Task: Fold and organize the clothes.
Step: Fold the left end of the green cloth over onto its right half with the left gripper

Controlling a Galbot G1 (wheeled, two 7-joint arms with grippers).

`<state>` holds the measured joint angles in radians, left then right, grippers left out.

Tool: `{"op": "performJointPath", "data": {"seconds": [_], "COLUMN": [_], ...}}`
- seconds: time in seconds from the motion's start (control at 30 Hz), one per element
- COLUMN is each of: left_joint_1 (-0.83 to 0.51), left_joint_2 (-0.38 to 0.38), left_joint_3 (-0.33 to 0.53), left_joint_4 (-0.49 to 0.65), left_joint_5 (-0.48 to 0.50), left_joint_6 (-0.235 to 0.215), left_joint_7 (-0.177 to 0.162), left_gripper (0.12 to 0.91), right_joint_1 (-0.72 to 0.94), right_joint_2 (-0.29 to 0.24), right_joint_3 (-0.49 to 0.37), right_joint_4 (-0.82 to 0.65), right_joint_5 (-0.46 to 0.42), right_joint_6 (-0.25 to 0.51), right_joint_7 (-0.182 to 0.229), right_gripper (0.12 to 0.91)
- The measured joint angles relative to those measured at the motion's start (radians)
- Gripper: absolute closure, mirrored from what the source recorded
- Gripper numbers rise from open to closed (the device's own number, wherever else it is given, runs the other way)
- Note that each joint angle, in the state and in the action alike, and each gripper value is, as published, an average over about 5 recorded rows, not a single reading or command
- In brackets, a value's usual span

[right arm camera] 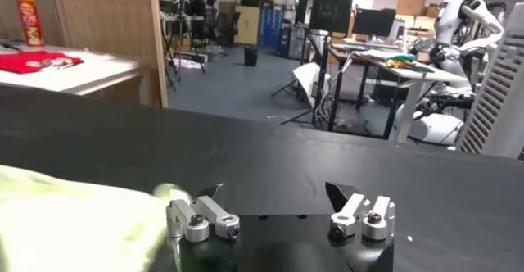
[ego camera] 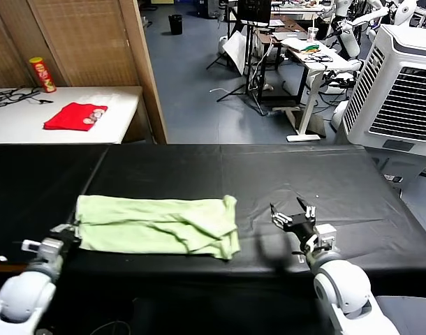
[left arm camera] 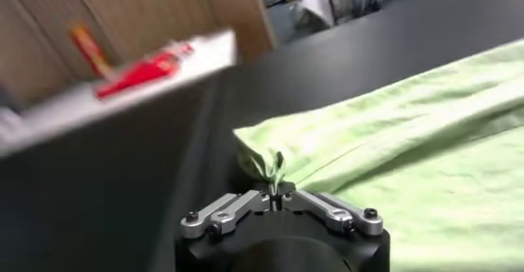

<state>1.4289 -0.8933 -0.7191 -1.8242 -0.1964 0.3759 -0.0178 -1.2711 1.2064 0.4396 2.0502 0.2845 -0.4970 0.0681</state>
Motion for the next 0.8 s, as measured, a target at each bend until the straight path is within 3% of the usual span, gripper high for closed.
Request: {"op": "performJointPath", "data": {"seconds": [0.17,0.4,0.57,0.8], "left_joint_1": [0.007,-0.026,-0.065,-0.114], "left_joint_2": [-0.014,-0.106,-0.168,-0.237], "left_joint_3": [0.021,0.113,0.2,0.322], "left_joint_4": [-0.085,-0.209,-0.244,-0.28], "left_joint_5": [-0.091,-0.346,-0.473,-0.556], "left_joint_6": [0.057,0.141,0.158,0.176], "left_joint_7": [-0.043,-0.116,-0.142,-0.174], "left_gripper": [0.875,0.875,0.875,0.875], "right_joint_1": [-0.018,-0.054,-0.085,-0.118], "right_joint_2": [0.018,0.031,0.049,0.07], "right_joint_3": [0.005,0.04,0.068,0.096], "right_joint_4": [0.007,0.023,0.033,0.044], "right_joint_5": [-0.023,-0.048,-0.066,-0.083], "right_joint_6": [0.003,0.008,0.008,0.007], "right_joint_7": [-0.001,-0.002,-0.002,-0.002], "right_gripper": [0.227,0.227,0.227,0.227]}}
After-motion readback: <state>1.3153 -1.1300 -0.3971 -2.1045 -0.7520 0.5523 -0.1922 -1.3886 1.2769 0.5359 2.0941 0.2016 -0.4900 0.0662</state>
